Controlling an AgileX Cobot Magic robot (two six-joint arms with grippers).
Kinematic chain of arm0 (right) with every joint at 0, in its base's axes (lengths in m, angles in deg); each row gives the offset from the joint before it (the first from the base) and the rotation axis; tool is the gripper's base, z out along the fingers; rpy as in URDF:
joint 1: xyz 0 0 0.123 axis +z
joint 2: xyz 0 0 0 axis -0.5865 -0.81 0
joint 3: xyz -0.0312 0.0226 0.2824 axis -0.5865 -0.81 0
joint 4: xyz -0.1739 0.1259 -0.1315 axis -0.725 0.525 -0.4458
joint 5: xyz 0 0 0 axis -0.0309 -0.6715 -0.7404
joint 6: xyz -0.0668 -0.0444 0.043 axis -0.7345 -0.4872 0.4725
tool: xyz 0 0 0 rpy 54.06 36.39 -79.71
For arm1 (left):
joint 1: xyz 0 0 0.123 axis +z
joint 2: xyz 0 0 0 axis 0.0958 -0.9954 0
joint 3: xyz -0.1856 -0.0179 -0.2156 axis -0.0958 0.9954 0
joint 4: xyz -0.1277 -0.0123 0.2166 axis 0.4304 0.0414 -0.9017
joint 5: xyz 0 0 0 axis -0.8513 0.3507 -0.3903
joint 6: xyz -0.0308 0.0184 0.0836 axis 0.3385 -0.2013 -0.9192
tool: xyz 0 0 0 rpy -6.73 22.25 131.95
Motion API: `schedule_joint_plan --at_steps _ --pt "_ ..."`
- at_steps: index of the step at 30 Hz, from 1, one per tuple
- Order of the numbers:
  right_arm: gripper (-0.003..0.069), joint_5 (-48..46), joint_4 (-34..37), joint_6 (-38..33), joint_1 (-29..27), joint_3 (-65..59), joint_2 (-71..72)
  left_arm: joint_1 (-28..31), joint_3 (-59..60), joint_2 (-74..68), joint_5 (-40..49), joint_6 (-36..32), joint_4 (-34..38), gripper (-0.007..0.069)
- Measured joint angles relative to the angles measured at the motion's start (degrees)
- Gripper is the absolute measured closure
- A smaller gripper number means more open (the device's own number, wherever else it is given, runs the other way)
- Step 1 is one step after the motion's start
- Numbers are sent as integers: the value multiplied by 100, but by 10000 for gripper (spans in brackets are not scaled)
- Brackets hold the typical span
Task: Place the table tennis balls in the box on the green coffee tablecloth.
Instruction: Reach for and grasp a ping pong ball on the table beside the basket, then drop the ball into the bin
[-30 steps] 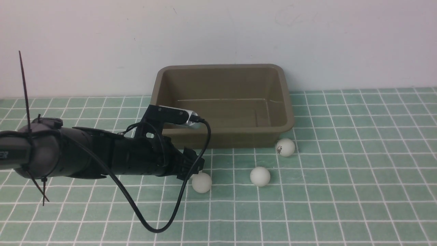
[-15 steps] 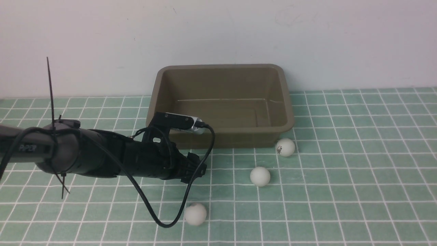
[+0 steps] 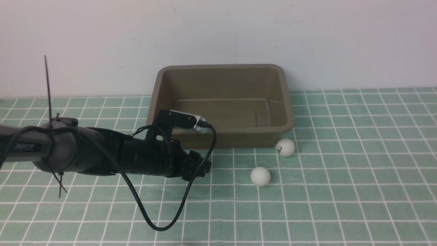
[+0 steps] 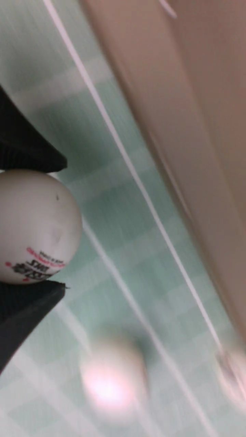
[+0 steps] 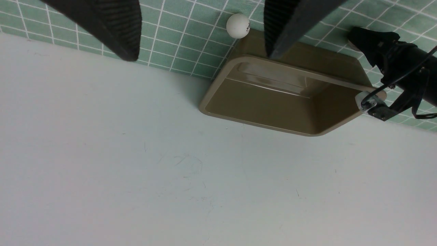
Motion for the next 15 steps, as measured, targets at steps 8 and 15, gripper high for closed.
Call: schedule_joint_plan --at_steps 8,15 --pt "216 0 0 0 0 0 0 30 -202 1329 867 27 -165 272" --pt "216 0 0 0 0 0 0 389 -1212 716 102 -1108 -38 272"
